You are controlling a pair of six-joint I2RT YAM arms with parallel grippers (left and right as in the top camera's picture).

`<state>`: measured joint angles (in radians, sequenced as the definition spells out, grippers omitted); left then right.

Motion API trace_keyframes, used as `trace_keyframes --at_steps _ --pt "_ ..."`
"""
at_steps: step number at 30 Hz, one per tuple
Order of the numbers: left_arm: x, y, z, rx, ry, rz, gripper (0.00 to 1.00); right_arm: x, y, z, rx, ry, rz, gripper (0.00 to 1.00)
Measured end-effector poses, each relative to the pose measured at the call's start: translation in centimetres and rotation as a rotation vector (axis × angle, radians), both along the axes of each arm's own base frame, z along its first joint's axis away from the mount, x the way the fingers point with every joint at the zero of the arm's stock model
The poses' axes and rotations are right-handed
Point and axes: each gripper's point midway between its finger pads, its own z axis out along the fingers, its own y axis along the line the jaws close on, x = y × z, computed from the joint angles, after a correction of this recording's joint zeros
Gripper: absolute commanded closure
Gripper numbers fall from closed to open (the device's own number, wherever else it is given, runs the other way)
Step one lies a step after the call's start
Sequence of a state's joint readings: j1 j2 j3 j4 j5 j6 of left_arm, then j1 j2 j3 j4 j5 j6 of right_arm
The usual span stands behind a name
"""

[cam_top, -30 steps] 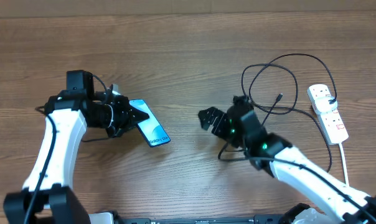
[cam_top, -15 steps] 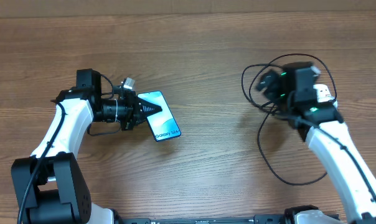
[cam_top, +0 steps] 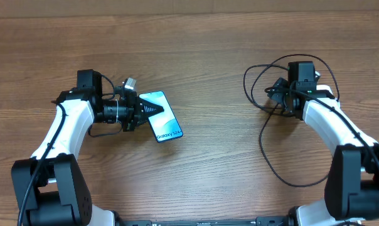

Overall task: Plug charger to phone and switch on socket
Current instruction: 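Move the right gripper to the black cable and grasp its USB-C plug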

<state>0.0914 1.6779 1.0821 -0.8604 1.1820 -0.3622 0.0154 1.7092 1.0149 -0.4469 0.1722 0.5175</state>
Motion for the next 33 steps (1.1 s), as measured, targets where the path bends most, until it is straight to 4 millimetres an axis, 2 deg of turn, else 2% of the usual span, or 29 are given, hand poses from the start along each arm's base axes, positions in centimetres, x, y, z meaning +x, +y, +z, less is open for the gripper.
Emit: trace_keyframes --at_steps 4,11,21,26,33 --pt "0.0 0.0 0.0 0.0 0.0 0.0 0.96 0.0 0.3 -1.3 0.008 0.027 0.022 0.41" --pt "0.0 0.1 -0.2 0.013 0.001 0.002 0.96 -0.6 0.8 -3.9 0.026 0.098 0.048 0.46" --pt "0.0 0.1 -0.3 0.016 0.002 0.002 0.96 0.3 0.9 -3.8 0.031 0.064 0.059 0.48" --pt "0.0 0.1 -0.3 0.016 0.002 0.002 0.96 0.2 0.9 -4.1 0.028 0.074 0.063 0.58" --pt "0.0 0.1 -0.3 0.016 0.002 0.002 0.96 -0.1 0.9 -4.7 0.024 0.095 0.065 0.76"
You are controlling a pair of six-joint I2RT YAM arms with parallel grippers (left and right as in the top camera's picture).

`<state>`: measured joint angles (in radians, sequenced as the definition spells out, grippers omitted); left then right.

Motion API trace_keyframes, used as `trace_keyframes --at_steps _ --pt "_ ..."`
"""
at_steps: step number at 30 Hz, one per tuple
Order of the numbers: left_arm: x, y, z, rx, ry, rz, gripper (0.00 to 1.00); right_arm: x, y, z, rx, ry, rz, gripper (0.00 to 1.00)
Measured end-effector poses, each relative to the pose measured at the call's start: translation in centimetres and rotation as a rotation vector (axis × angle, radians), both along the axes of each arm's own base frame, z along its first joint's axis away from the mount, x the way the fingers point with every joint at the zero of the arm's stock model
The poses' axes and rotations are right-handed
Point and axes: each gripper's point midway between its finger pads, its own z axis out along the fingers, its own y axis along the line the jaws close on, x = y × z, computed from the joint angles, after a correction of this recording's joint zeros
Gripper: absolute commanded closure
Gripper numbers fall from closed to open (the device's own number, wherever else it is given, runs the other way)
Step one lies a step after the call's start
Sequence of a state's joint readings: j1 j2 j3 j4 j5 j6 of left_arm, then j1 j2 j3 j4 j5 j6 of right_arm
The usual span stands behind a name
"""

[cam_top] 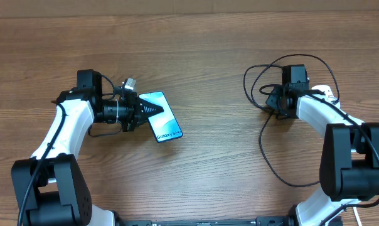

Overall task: Plug charger to phone and switch on socket
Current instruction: 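Move the right gripper to the black cable and grasp its USB-C plug, then lift the cable plug with the right gripper toward the phone's bottom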

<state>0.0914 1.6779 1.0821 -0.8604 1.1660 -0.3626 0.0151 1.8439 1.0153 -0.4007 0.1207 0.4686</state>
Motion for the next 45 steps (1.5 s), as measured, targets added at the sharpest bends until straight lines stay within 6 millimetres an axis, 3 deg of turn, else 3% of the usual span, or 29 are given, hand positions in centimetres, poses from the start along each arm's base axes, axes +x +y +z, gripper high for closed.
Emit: trace_keyframes --at_steps 7,13,17,19,26,30,34,40,45 --pt "0.0 0.0 0.0 0.0 0.0 0.0 0.96 0.1 0.3 -0.1 0.019 -0.004 0.008 0.94" --pt "0.0 0.0 0.0 0.0 0.0 0.0 0.95 1.0 1.4 0.5 0.075 0.013 0.029 0.96" --pt "0.0 0.0 0.0 -0.001 0.004 0.002 0.96 2.5 2.5 3.1 0.123 0.018 0.081 0.96" --pt "0.0 0.0 0.0 -0.003 0.019 0.008 0.96 3.4 3.5 6.0 0.165 0.02 0.124 0.96" --pt "0.0 0.0 0.0 -0.008 0.055 0.024 0.96 2.2 5.8 12.0 0.27 0.065 0.248 0.96" --pt "0.2 0.0 0.0 -0.008 0.051 0.028 0.96 -1.2 8.5 16.2 0.392 0.062 0.397 0.96" --pt "1.8 -0.1 0.9 -0.039 -0.072 0.023 0.96 -6.5 11.0 20.8 0.486 0.064 0.555 0.96" --pt "4.9 -0.6 5.0 -0.174 -0.352 -0.017 0.96 -13.9 14.7 24.7 0.517 0.091 0.776 0.96" --pt "6.2 -0.7 8.1 -0.244 -0.468 -0.046 0.96 -19.0 18.1 27.0 0.511 0.074 0.979 0.96"
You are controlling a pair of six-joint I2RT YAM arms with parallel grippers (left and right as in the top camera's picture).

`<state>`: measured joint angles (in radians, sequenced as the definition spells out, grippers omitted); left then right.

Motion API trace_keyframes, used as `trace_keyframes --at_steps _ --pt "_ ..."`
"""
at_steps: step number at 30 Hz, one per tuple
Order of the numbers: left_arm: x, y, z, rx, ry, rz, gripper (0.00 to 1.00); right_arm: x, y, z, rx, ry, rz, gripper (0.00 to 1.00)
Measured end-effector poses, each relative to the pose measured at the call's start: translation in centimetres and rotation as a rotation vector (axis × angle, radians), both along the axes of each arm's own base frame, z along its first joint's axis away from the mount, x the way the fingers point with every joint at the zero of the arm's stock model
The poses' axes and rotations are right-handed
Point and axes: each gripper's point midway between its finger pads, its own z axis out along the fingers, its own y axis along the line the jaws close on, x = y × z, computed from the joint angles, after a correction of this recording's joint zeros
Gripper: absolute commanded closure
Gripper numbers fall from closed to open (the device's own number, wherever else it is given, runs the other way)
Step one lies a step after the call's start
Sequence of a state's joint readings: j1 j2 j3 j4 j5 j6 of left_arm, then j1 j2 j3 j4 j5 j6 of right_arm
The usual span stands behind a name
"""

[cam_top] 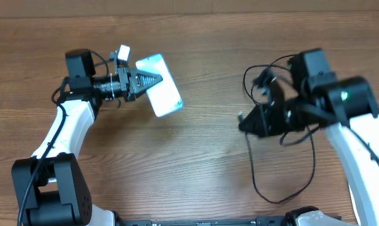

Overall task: Plug charger to phone and switch on socket
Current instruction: 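Lift the cable plug with the right gripper toward the phone's bottom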

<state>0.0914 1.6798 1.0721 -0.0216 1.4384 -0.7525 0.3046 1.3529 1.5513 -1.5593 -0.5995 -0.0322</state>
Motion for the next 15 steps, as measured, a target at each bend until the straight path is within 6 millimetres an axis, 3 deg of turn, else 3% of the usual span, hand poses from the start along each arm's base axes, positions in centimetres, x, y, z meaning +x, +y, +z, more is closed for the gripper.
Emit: trace_keyframes --at_steps 5,8,11,15 --pt "-0.4 -0.2 1.4 -0.05 0.027 -0.049 0.96 -4.2 3.9 2.1 0.083 -0.137 0.19 0.96" --pt "-0.7 -0.2 1.6 -0.064 0.058 -0.062 0.96 -5.0 5.9 1.6 0.145 -0.193 0.234 0.96" --pt "-0.8 -0.2 1.7 -0.072 0.076 -0.071 0.96 -4.4 7.9 -0.5 0.188 -0.207 0.232 0.96" --pt "-0.8 -0.2 1.9 -0.074 0.064 -0.077 0.96 -1.3 10.6 -4.8 0.273 -0.209 0.134 0.96"
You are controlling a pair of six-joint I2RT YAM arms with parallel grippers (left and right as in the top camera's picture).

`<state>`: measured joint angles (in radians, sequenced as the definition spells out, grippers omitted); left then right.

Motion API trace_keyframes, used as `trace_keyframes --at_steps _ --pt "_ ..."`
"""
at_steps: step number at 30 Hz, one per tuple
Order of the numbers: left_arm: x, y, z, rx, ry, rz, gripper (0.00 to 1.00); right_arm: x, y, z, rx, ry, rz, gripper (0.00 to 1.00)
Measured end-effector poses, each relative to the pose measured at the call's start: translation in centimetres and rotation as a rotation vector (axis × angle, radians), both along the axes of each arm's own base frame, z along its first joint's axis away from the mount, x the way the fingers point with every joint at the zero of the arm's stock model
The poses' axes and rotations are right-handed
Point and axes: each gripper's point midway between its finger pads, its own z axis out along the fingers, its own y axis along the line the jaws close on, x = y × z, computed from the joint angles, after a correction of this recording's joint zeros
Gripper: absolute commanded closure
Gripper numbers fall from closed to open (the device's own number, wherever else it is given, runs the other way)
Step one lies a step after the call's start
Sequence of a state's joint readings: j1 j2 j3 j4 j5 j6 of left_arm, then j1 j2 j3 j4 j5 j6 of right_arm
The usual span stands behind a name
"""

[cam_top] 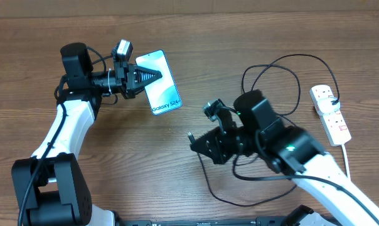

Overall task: Plug charger to phone and switch on socket
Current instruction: 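Lift the cable plug with the right gripper toward the phone's bottom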

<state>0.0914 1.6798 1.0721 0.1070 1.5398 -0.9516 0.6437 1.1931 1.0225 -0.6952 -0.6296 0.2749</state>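
My left gripper is shut on the left edge of the phone, which hangs lifted above the table with its lit blue screen facing up. Further right and nearer the front, my right gripper is raised over the middle of the table and shut on the plug end of the black charger cable; the small plug tip sticks out to the left toward the phone. The cable trails in loops back to the white socket strip at the right edge.
The wooden table carries only the cable loops and the socket strip with its white lead running off the front right. A pale wall edge borders the far side.
My right gripper has moved left and toward the front with the cable end, uncovering the socket strip. The phone in my left gripper sits slightly more level.
At first the phone lay on the table with my left gripper at its edge, and my right gripper worked at the cable near the socket. Then both rose, left holding the phone, right holding the cable end. Now the cable end is closer to the phone.
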Motion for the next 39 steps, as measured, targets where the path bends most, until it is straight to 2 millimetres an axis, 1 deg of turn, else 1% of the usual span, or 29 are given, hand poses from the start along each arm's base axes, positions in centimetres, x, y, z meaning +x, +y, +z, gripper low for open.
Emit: trace_keyframes --at_steps 1,3,5,8,11,13,15,20,22,24,28,32,34,39 --pt "0.0 0.0 0.1 0.0 -0.011 -0.002 0.96 0.4 0.5 -1.0 0.03 0.018 -0.016 0.96" --pt "0.1 0.0 0.2 0.001 -0.028 -0.002 0.96 0.8 1.6 -1.3 0.111 0.024 -0.016 0.96" --pt "0.1 0.0 0.4 0.002 -0.045 -0.004 0.96 0.9 2.3 -0.9 0.187 0.034 -0.012 0.96" --pt "0.2 0.0 0.6 0.003 -0.069 -0.005 0.96 0.9 2.9 0.2 0.256 0.053 -0.01 0.96" --pt "0.2 0.0 0.7 0.005 -0.085 -0.006 0.96 1.1 3.3 1.2 0.3 0.048 -0.005 0.96" --pt "0.2 -0.2 0.8 0.005 -0.089 -0.011 0.96 1.2 3.5 1.4 0.311 0.051 -0.001 0.96" --pt "0.1 -0.4 0.8 0.005 -0.088 -0.017 0.96 1.4 3.7 1.0 0.31 0.067 -0.003 0.96" --pt "-0.4 -1.7 0.8 0.003 -0.086 -0.051 0.96 2.2 4.4 -1.2 0.281 0.123 -0.011 0.96" --pt "-0.5 -1.9 0.8 0.002 -0.085 -0.059 0.96 2.5 4.7 -1.4 0.286 0.12 -0.009 0.96" --pt "-0.7 -2.1 0.8 0.002 -0.086 -0.065 0.96 2.7 4.8 -1.2 0.299 0.106 -0.005 0.96" --pt "-0.7 -2.1 0.8 0.001 -0.086 -0.068 0.96 3.3 4.3 -1.0 0.308 0.105 -0.02 0.96" --pt "-0.7 -2.1 0.8 0.001 -0.086 -0.068 0.96 5.1 2.5 -0.7 0.331 0.114 -0.057 0.96" --pt "-0.7 -2.1 0.8 0.001 -0.087 -0.068 0.96 5.4 2.0 -0.5 0.341 0.121 -0.061 0.96" --pt "-0.7 -2.1 0.8 0.001 -0.09 -0.068 0.96 4.8 1.9 -0.1 0.363 0.143 -0.018 0.96"
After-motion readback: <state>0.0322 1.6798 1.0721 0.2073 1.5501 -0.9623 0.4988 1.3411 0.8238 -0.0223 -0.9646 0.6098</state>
